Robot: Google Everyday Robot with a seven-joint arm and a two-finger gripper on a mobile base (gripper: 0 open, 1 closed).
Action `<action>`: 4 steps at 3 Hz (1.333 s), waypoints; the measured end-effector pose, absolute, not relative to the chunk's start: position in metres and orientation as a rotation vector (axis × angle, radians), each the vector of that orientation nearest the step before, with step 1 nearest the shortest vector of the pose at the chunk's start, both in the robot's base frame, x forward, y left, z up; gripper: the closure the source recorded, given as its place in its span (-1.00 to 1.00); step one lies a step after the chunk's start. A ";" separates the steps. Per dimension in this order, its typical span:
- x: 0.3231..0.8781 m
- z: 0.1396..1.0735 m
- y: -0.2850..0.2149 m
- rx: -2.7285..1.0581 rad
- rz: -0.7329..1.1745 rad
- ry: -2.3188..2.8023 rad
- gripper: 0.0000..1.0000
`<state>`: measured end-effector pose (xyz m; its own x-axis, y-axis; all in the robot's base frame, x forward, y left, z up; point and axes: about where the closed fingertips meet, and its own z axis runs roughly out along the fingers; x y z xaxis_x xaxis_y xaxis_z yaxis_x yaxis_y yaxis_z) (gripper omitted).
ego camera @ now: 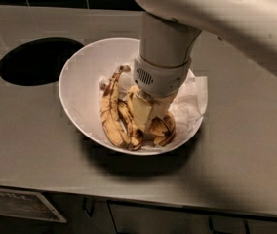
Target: Pick banana from white bowl
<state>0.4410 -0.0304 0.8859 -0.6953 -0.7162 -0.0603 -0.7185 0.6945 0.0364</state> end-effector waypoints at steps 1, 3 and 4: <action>0.441 0.893 -0.028 -1.212 0.097 2.823 1.00; 0.422 0.953 -0.031 -1.202 0.082 2.680 1.00; 0.402 0.991 -0.034 -1.185 0.073 2.579 1.00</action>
Offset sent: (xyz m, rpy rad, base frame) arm -0.0170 -0.0049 0.0598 0.0315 -0.1065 0.0356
